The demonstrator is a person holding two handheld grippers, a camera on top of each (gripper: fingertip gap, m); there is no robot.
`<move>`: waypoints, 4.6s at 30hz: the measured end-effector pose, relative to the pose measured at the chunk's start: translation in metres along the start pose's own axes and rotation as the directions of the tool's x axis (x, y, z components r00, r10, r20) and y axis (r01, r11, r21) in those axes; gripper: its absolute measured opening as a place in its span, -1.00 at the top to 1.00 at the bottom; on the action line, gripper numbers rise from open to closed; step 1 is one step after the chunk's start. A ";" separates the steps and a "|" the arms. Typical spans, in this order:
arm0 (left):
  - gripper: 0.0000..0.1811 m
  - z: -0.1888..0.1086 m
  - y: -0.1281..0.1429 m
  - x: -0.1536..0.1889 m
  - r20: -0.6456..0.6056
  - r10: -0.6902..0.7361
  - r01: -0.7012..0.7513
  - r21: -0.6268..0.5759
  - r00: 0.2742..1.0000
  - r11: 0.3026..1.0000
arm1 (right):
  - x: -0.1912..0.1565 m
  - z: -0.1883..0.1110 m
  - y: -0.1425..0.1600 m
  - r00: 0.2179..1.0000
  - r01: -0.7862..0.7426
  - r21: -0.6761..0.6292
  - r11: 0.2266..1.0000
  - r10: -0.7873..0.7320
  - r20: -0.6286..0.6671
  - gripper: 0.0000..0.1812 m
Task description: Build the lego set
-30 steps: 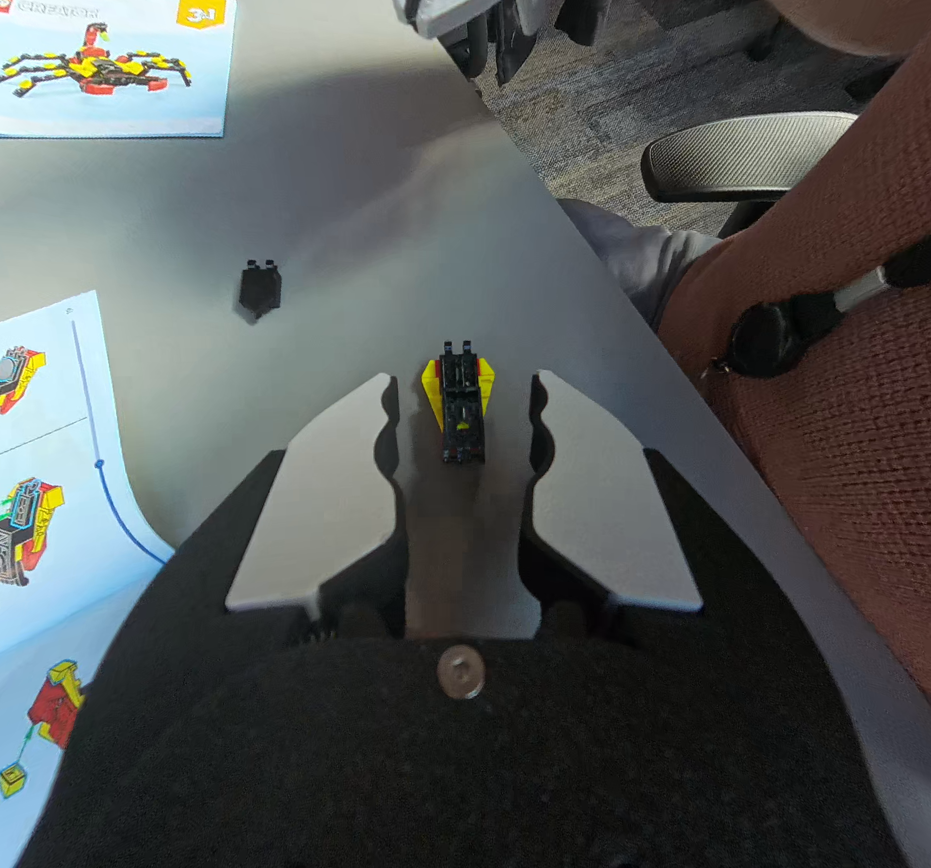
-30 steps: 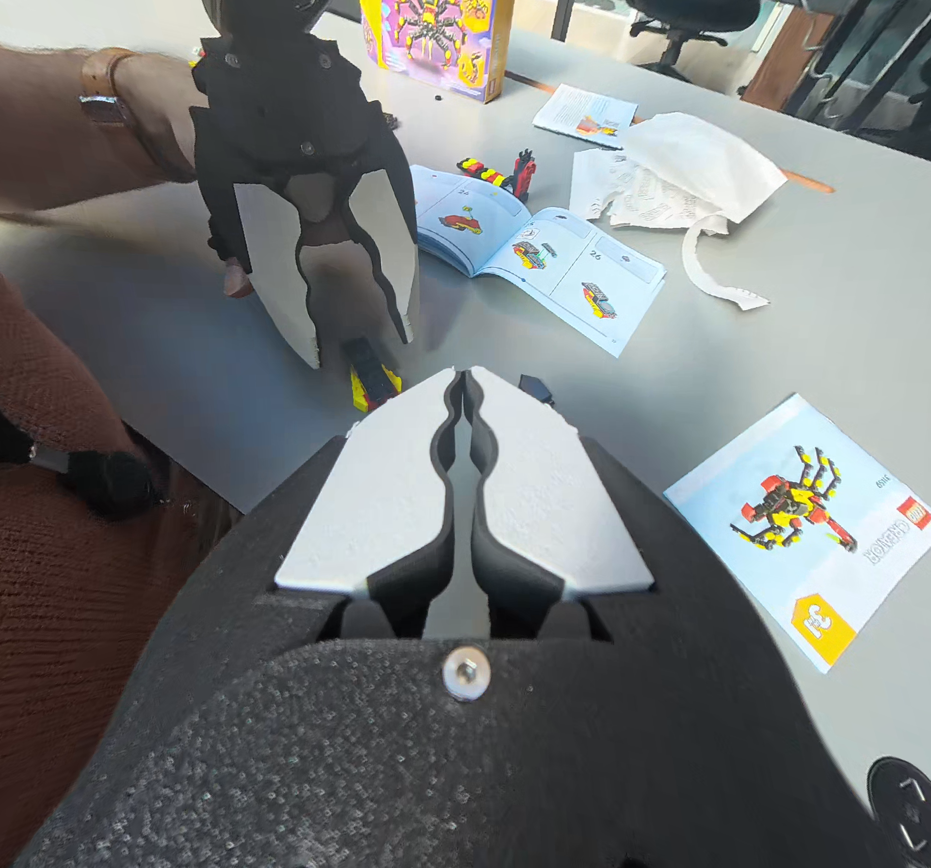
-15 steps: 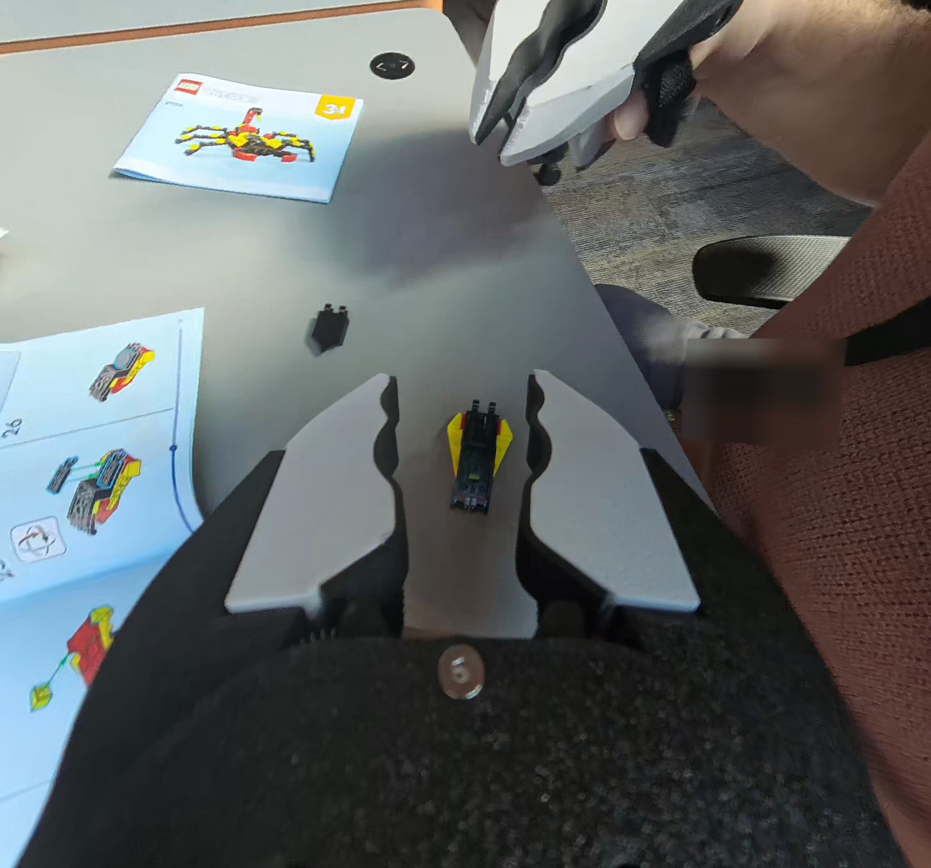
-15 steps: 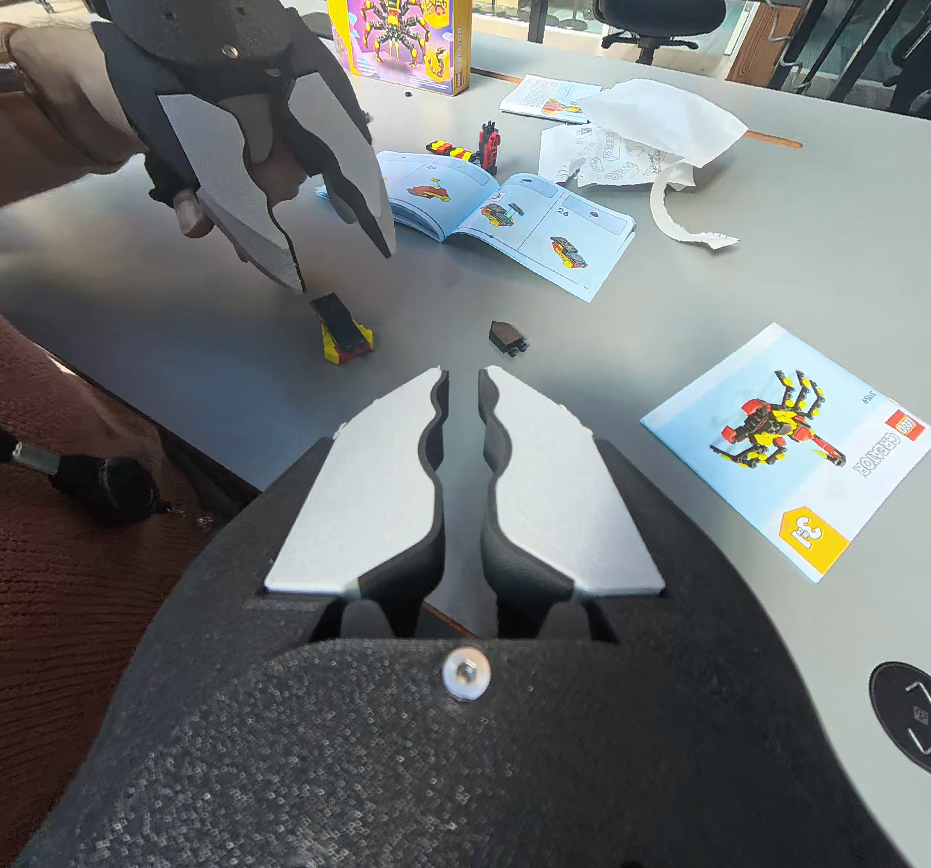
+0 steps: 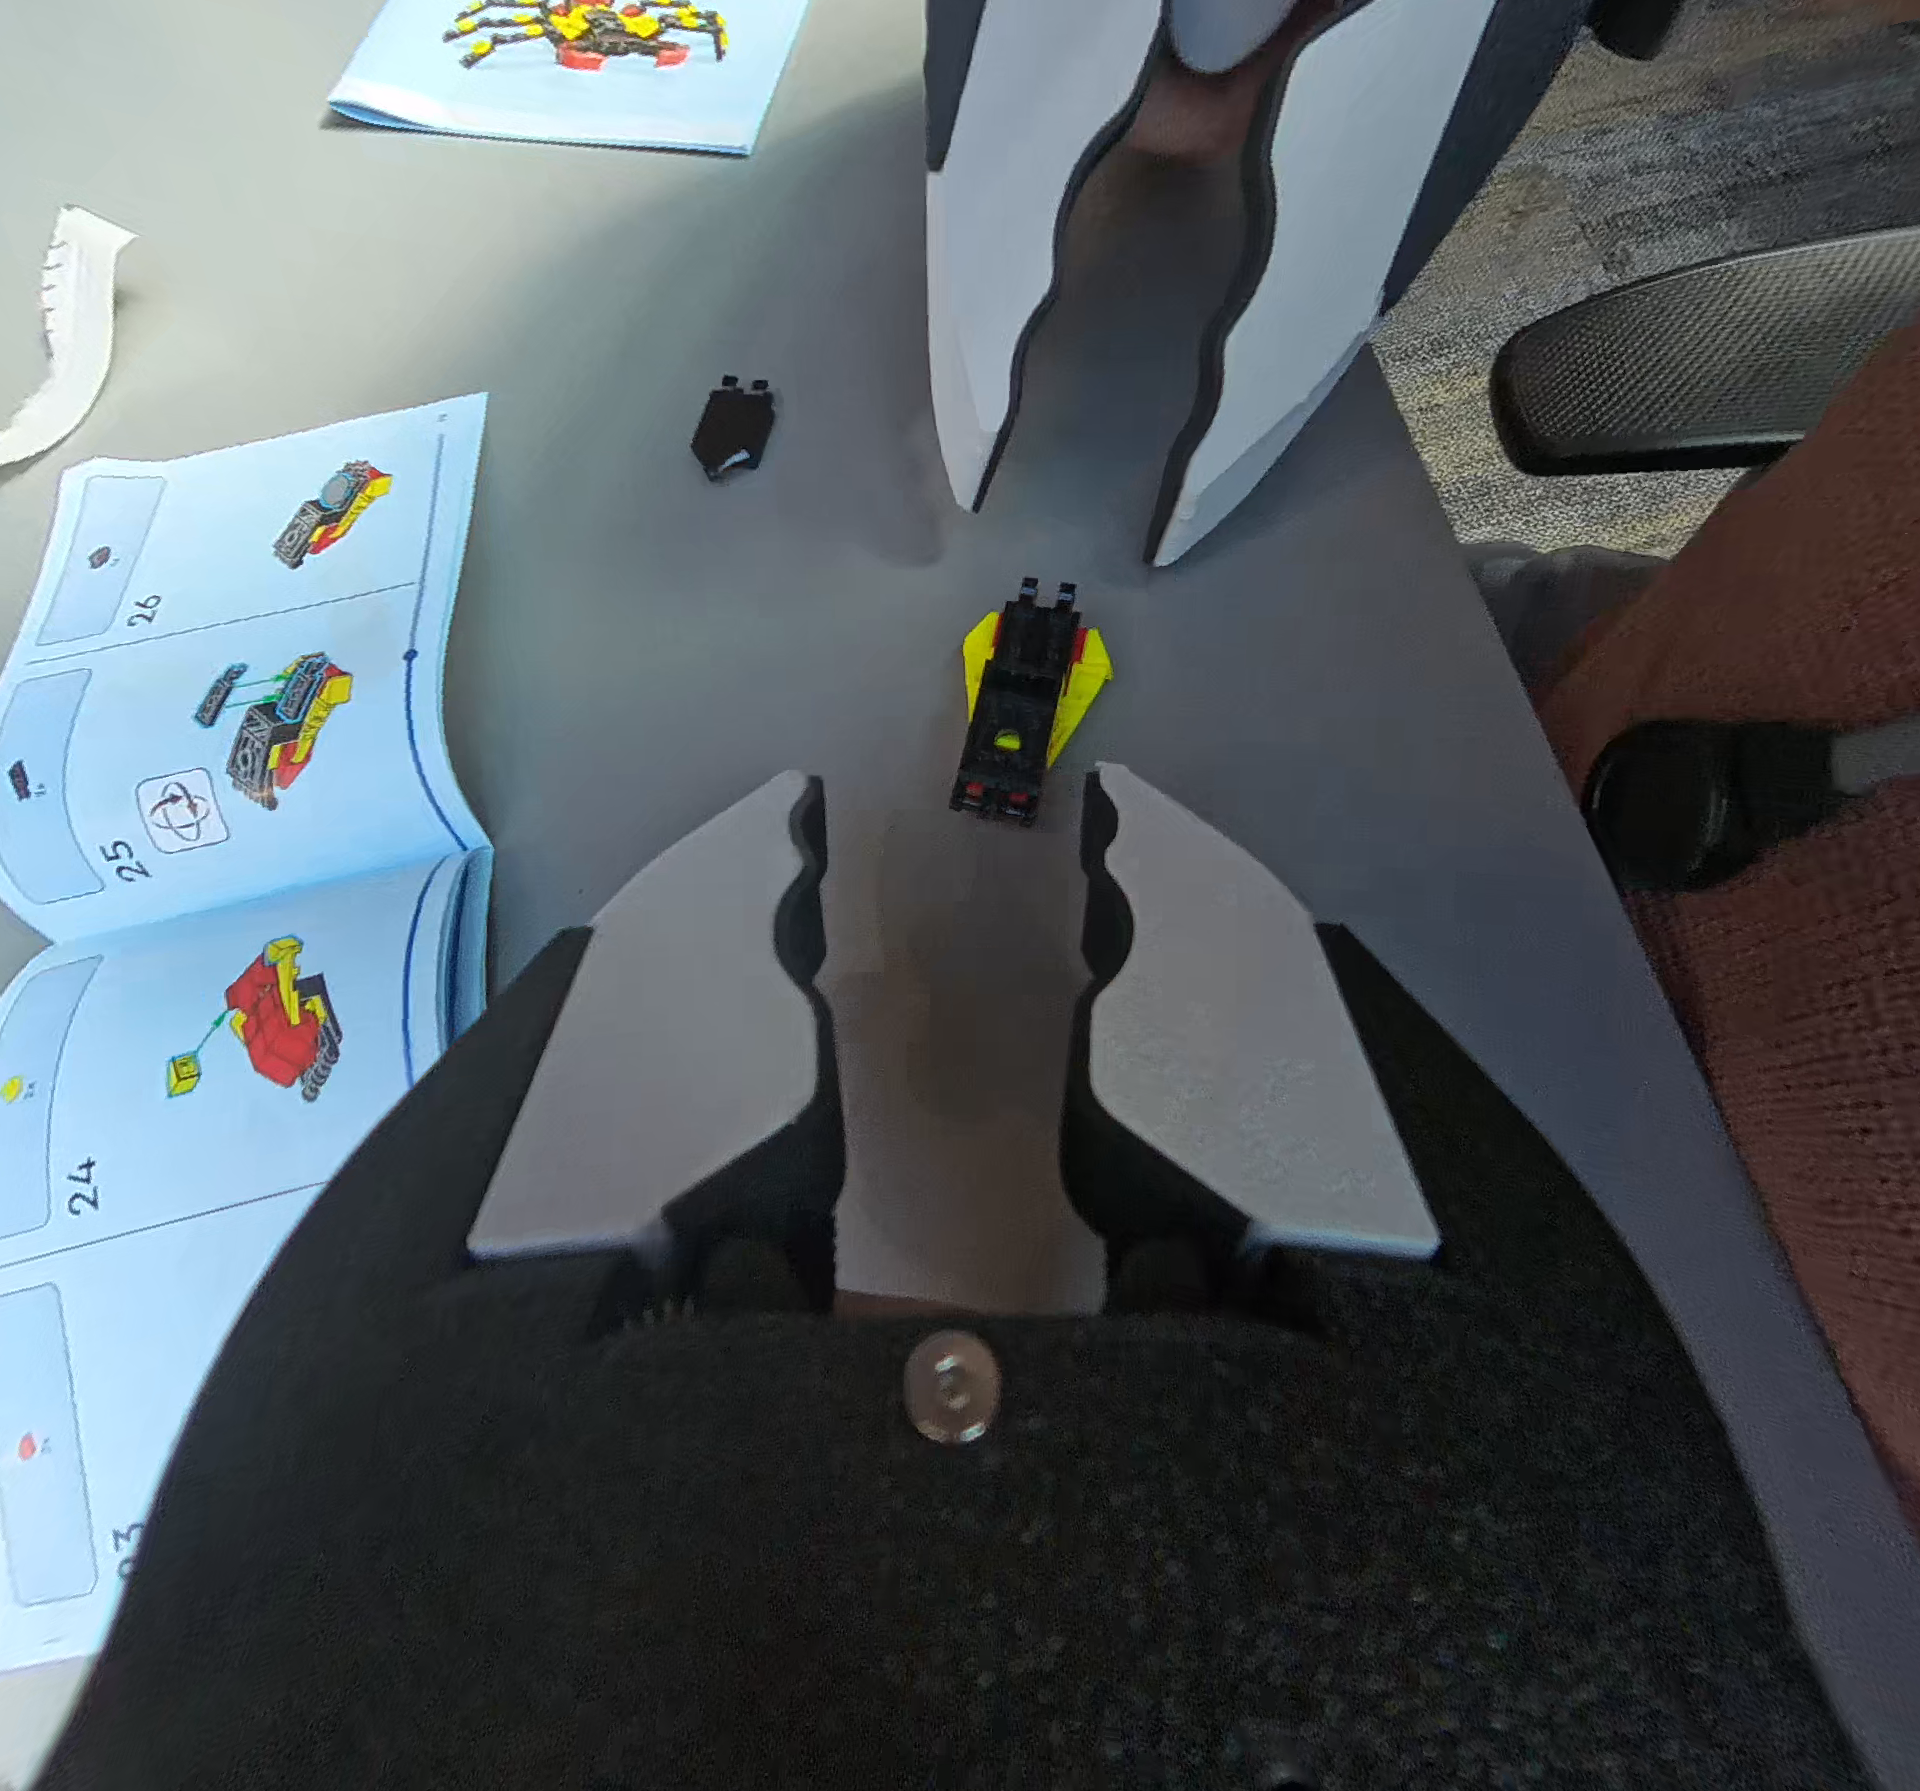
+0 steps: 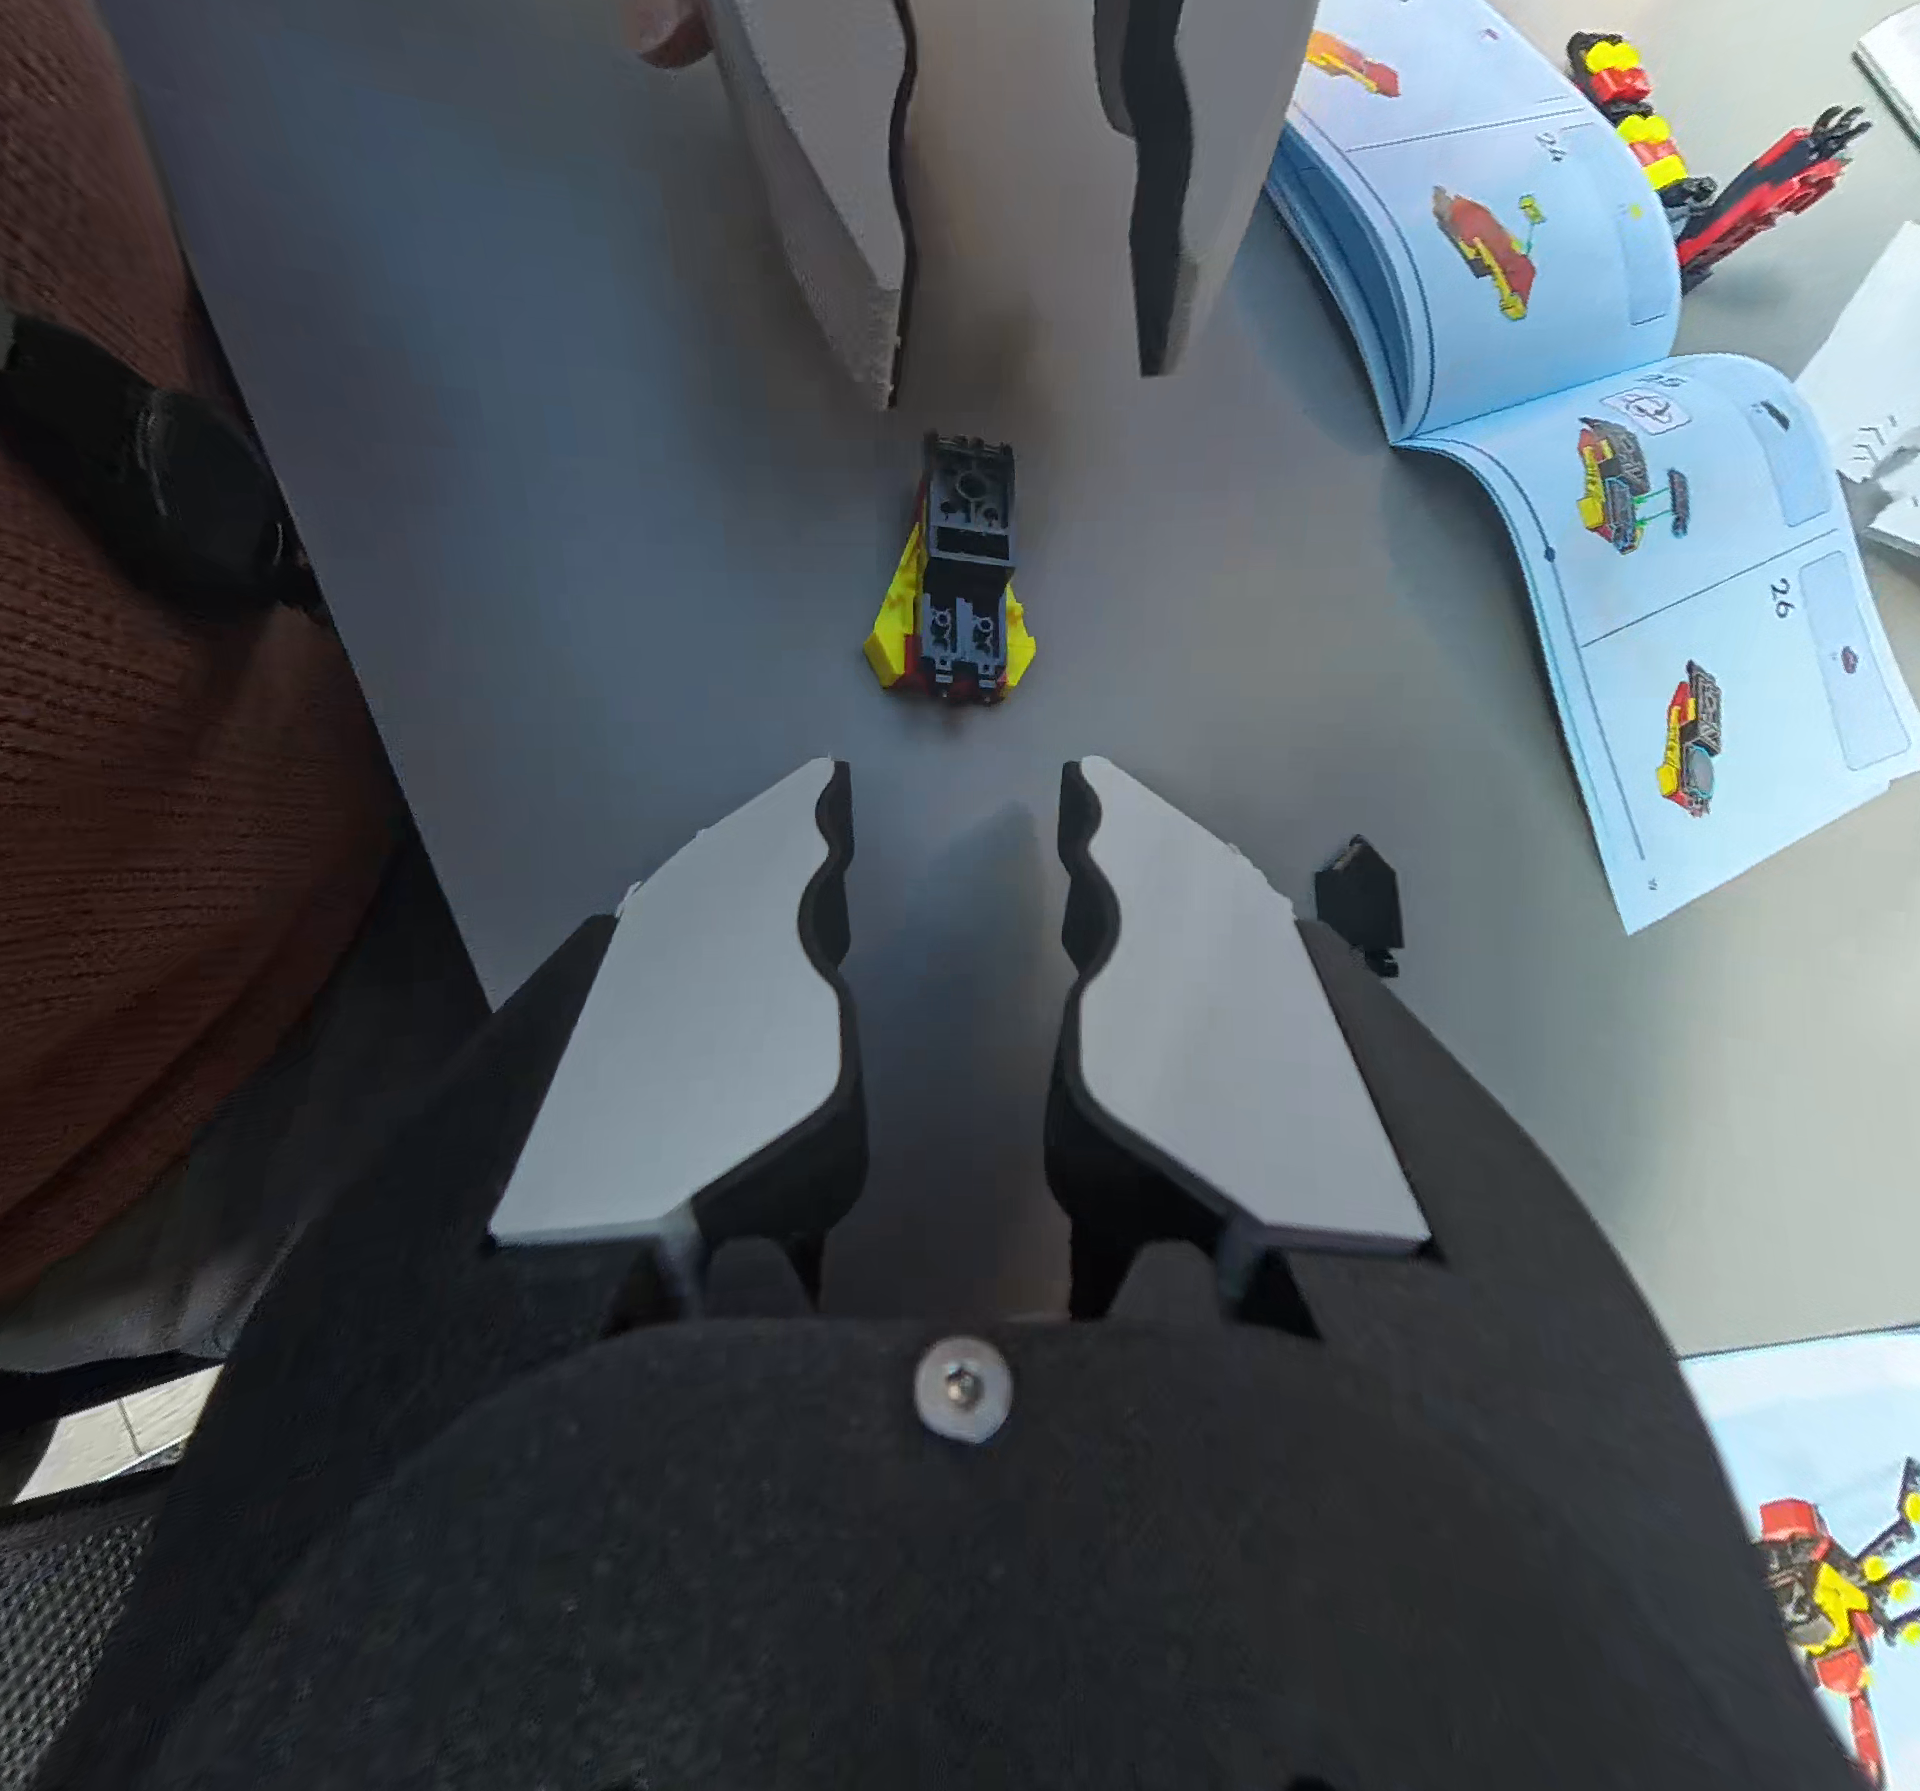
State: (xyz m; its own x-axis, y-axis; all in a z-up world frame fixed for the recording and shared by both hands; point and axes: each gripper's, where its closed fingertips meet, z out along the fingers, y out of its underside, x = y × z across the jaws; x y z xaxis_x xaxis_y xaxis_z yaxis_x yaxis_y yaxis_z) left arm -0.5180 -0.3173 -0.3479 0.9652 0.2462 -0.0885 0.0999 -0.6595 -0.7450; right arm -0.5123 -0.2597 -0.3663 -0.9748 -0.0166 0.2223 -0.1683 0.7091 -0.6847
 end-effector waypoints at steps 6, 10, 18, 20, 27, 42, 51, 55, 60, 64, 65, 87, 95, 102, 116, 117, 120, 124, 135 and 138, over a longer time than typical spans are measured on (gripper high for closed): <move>0.53 -0.038 -0.009 0.001 0.096 -0.060 0.046 0.139 0.994 0.989 | 0.008 -0.023 -0.005 0.998 -0.062 0.048 0.997 0.061 0.022 0.65; 0.57 -0.072 0.004 0.005 0.252 -0.218 0.131 0.319 0.943 0.939 | 0.040 -0.070 -0.060 0.982 -0.179 0.381 0.907 0.190 0.009 0.69; 0.55 -0.150 0.055 0.026 0.343 -0.364 0.203 0.424 0.866 0.883 | 0.050 0.025 -0.149 0.980 -0.167 0.335 0.927 0.192 -0.044 0.73; 0.57 -0.171 0.073 0.024 0.398 -0.374 0.188 0.432 0.838 0.882 | 0.039 0.056 -0.177 0.987 -0.153 0.320 0.935 0.158 0.010 0.77; 0.63 -0.219 0.128 0.019 0.641 -0.269 0.081 0.307 0.719 0.948 | 0.052 0.126 -0.228 0.997 -0.054 0.211 0.976 0.063 -0.038 0.78; 0.65 -0.238 0.168 0.003 0.722 -0.199 0.058 0.214 0.663 0.975 | 0.113 0.204 -0.313 0.985 0.174 0.112 0.978 -0.175 0.001 0.82; 0.74 -0.242 0.168 -0.001 0.751 -0.195 0.042 0.218 0.631 0.975 | 0.154 0.182 -0.250 0.990 0.085 -0.023 0.996 -0.087 -0.107 0.96; 0.82 -0.249 0.168 -0.003 0.753 -0.225 0.041 0.254 0.618 0.966 | 0.140 0.171 -0.217 0.994 -0.025 0.019 1.000 0.027 -0.105 1.00; 0.77 -0.259 0.170 -0.003 0.774 -0.256 0.058 0.274 0.579 0.960 | 0.080 0.161 -0.223 0.998 -0.028 0.098 0.995 0.034 -0.062 0.87; 0.75 -0.273 0.166 -0.004 0.790 -0.305 0.042 0.335 0.531 0.941 | 0.035 0.161 -0.240 0.998 0.016 0.167 0.986 -0.005 -0.066 0.74; 0.80 -0.275 0.164 -0.005 0.790 -0.312 0.034 0.347 0.529 0.937 | 0.026 0.160 -0.246 0.998 0.012 0.200 0.980 0.001 -0.063 0.74; 0.69 -0.306 0.149 -0.012 0.772 -0.463 -0.069 0.541 0.435 0.838 | 0.004 0.150 -0.320 0.979 0.022 0.563 0.826 0.097 -0.180 0.82; -0.40 -0.306 0.140 -0.018 0.773 -0.482 -0.110 0.567 0.412 0.816 | 0.008 0.169 -0.292 0.982 0.021 0.424 0.905 0.061 -0.179 0.68; -0.20 -0.302 0.129 -0.012 0.766 -0.456 -0.157 0.573 0.453 0.805 | 0.019 0.170 -0.300 0.978 0.069 0.393 0.917 0.015 -0.206 0.73; 0.51 -0.296 0.142 -0.007 0.747 -0.453 -0.053 0.543 0.487 0.838 | 0.058 0.375 -0.410 0.723 0.637 0.205 0.743 -0.669 0.175 0.99; 0.55 -0.297 0.143 -0.007 0.740 -0.462 -0.050 0.553 0.488 0.832 | 0.054 0.382 -0.405 0.713 0.632 0.190 0.752 -0.660 0.237 0.99; 0.61 -0.299 0.146 -0.008 0.733 -0.477 -0.040 0.564 0.484 0.825 | 0.059 0.398 -0.401 0.706 0.635 0.162 0.755 -0.652 0.276 0.97; 0.59 -0.298 0.148 -0.009 0.713 -0.495 -0.024 0.582 0.496 0.813 | 0.055 0.402 -0.400 0.697 0.611 0.165 0.774 -0.625 0.352 0.83; 0.57 -0.298 0.149 -0.007 0.689 -0.516 -0.011 0.605 0.508 0.797 | 0.052 0.418 -0.401 0.715 0.577 0.103 0.810 -0.562 0.416 0.95; 0.57 -0.299 0.149 -0.007 0.701 -0.509 -0.015 0.595 0.500 0.804 | 0.054 0.393 -0.403 0.761 0.493 0.117 0.862 -0.493 0.422 0.95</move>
State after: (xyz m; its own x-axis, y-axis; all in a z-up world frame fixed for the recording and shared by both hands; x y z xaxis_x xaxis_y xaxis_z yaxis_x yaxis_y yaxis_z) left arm -0.4376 -0.6297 -0.2607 0.2624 0.9564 -0.1281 -0.0783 -0.1112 -0.9907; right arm -0.5548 -0.8237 -0.3507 -0.7206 -0.6595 0.2141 -0.6431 0.5202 -0.5620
